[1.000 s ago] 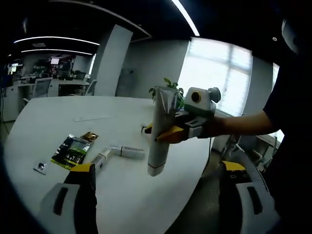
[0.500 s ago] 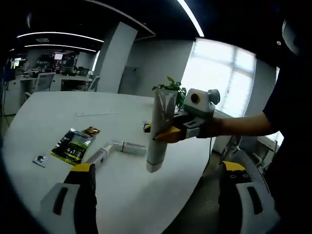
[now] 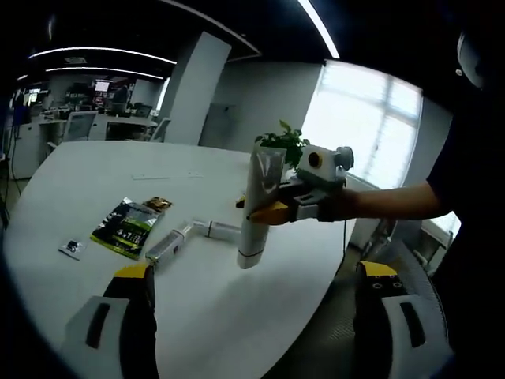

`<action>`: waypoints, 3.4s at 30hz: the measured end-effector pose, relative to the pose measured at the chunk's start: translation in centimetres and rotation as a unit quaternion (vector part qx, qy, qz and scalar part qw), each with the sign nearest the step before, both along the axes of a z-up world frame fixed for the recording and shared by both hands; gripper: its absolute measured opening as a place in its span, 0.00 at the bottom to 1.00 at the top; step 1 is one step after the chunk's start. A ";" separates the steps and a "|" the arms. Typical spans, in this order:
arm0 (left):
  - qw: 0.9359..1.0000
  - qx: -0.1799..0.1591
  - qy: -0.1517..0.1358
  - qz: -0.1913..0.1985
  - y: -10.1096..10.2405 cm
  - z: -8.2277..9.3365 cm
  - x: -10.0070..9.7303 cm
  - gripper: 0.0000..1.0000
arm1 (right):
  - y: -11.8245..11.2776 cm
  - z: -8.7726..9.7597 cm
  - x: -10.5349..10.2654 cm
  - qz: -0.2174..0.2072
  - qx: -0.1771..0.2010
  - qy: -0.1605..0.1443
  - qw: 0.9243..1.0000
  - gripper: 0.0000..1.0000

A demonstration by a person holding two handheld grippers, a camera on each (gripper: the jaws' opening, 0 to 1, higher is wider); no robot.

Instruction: Arrange the skincare products in the storage area until every visible bottle or jar stands upright without overlapping.

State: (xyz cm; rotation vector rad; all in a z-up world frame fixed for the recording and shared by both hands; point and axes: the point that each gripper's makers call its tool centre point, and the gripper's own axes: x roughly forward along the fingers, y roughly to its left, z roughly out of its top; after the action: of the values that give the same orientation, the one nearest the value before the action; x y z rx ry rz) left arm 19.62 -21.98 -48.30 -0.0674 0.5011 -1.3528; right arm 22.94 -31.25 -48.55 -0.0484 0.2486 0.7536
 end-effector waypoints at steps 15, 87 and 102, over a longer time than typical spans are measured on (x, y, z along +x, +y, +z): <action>1.000 0.006 0.000 0.015 0.0 -0.1 0.9 0.99 | -0.7 -1.1 1.3 0.000 -0.007 0.003 1.000 0.08; 0.999 0.035 0.018 0.018 -0.3 -2.4 1.1 0.96 | -3.3 -3.0 2.7 0.031 -0.018 0.010 0.999 0.11; 0.999 0.035 0.016 0.016 -0.6 -2.2 1.0 0.96 | -3.3 -3.1 2.5 0.026 -0.015 0.030 0.999 0.13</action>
State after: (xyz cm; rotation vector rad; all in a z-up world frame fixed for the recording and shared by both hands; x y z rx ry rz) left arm 20.66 -22.57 -50.54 -0.0402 0.5725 -1.3028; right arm 25.46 -34.53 -51.63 -0.0613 0.3162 0.8045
